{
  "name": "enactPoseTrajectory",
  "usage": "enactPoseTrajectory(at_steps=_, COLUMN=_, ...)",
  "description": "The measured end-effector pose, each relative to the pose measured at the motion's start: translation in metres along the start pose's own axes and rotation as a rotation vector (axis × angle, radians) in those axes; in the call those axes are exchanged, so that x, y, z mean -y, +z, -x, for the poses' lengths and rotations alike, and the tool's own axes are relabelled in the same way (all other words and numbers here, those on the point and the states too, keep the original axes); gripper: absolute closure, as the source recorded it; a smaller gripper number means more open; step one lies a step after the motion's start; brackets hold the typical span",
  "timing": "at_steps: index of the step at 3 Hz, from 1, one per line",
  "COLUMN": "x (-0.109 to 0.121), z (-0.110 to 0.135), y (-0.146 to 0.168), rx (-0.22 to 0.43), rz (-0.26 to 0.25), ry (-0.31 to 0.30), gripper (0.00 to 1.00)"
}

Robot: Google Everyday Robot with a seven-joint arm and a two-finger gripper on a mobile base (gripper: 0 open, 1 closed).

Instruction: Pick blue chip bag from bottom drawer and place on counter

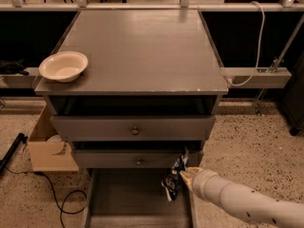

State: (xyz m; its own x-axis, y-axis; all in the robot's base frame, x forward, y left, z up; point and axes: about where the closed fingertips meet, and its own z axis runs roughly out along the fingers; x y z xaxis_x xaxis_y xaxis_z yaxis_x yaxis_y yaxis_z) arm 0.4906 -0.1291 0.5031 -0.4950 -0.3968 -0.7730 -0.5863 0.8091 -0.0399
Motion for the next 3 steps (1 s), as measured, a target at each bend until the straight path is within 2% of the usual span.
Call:
enactPoseTrajectory(at_steps=1, x=0.036, z=-0.017, y=-0.082, rx=0.047, rz=-0.095, ry=0.03, gripper=1.0)
enactPoseTrajectory(at_steps=2, x=0.036, z=-0.014, y=-0.083, rx=0.052, rz=-0.095, ry=0.029, gripper=1.0)
enactPoseTrajectory(at_steps=3, x=0.038, z=0.01, y=-0.092, rx=0.096, rz=-0.1, ry=0.018, gripper=1.0)
